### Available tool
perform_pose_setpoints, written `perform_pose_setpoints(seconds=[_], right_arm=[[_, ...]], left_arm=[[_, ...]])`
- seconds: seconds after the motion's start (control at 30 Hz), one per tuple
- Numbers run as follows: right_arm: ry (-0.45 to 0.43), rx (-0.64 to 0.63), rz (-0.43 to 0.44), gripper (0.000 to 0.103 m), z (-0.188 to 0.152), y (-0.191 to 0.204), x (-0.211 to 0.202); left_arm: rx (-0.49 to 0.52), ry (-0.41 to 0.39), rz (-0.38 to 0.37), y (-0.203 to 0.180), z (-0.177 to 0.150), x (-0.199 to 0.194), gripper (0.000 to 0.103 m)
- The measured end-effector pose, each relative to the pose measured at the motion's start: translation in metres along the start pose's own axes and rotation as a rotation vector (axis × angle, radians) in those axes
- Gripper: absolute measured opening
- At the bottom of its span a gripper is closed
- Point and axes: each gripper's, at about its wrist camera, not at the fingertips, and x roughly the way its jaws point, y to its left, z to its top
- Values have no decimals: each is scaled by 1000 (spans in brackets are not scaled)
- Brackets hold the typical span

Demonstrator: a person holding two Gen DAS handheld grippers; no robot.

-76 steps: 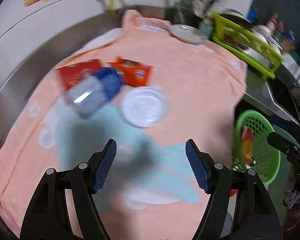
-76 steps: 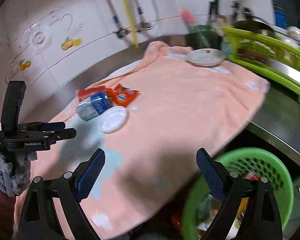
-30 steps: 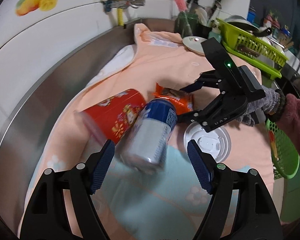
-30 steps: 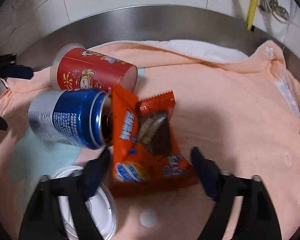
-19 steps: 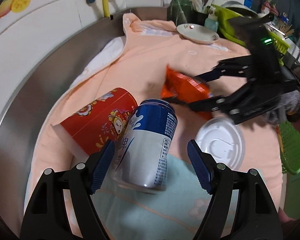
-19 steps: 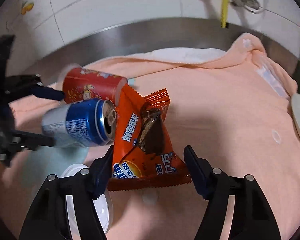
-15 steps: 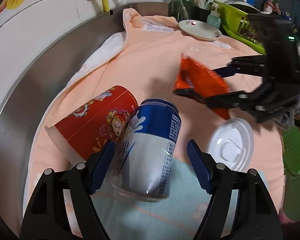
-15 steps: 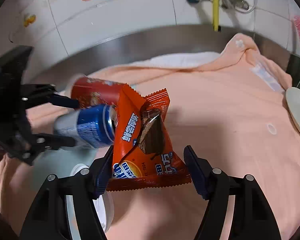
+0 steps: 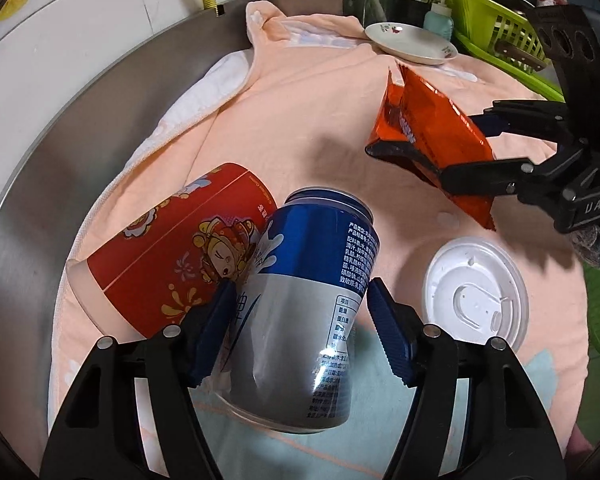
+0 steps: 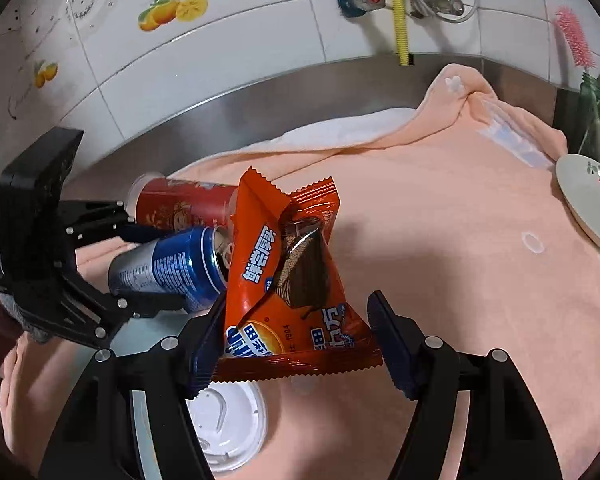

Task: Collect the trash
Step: 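Drop the snack bag into the basket with the right tool while the left tool carries the can, then lower the blue-white can into the basket with the left tool and release it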

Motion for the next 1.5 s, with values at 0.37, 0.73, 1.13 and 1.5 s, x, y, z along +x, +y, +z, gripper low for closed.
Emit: perform_pose_setpoints(seconds=[0.37,0.73,1.13,1.5], right_arm=[[-43,59,-87,66,-37,16,-78],[37,226,-352,66,-176,3,-193],[100,524,-546,71,-324,-44,-265],[14,603,-529,85,-357,-53,-292]], left_arm=[[-58,-21,14,-12,-14,-28,62],[-37,-144,-78,-75,-39,-110,61],[76,-186,-253,-197,-46,-143,60],[169,-134,-362,-306,-41,-126,60]])
